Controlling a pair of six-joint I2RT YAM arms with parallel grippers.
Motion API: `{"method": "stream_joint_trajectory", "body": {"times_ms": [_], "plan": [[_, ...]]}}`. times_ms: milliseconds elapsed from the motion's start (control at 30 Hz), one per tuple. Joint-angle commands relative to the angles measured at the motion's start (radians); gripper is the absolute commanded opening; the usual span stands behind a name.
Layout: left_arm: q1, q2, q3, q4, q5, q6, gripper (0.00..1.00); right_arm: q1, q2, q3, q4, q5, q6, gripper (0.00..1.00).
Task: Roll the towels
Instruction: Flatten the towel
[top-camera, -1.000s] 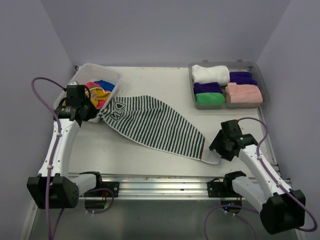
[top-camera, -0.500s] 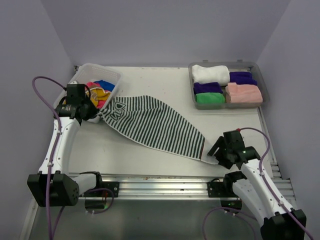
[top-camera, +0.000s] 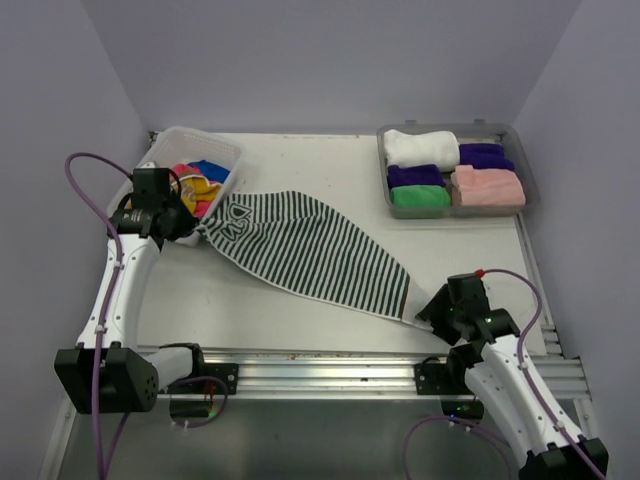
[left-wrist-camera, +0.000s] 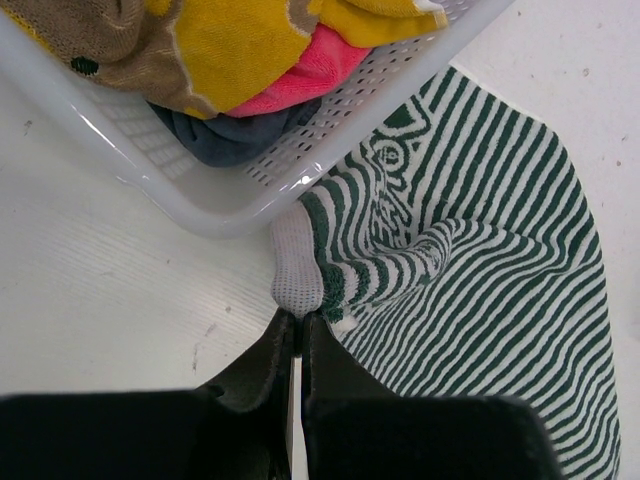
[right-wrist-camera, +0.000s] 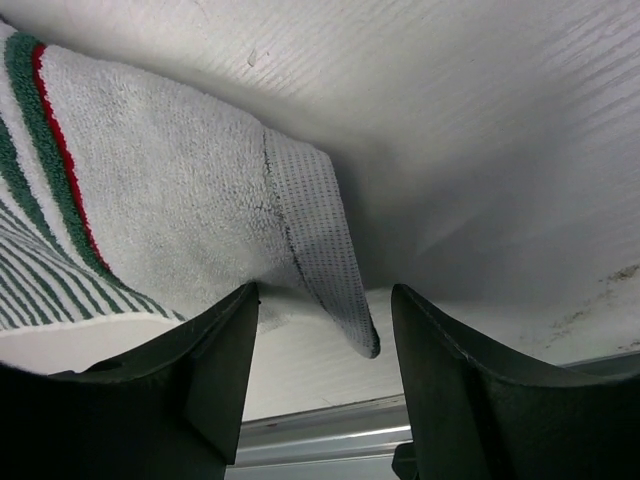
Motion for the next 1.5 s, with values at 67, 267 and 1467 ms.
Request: {"method": "stream_joint_trajectory", "body": {"times_ms": [67, 267, 1467], "plan": [[0.008, -0.025, 0.005, 0.020, 0.020, 0.022, 0.00, 0.001, -0.127, -0.050, 0.038, 0.001, 0.085, 0.51], [0.008, -0.016, 0.008, 0.023, 0.025, 0.020, 0.00, 0.001, -0.167, -0.033, 0.014, 0.042, 0.096, 0.13], [0.008, -0.265, 0.588, 0.161, 0.286, 0.005, 0.00, 0.001, 0.124, 1.507, -0.222, 0.616, -0.479, 0.00]]}}
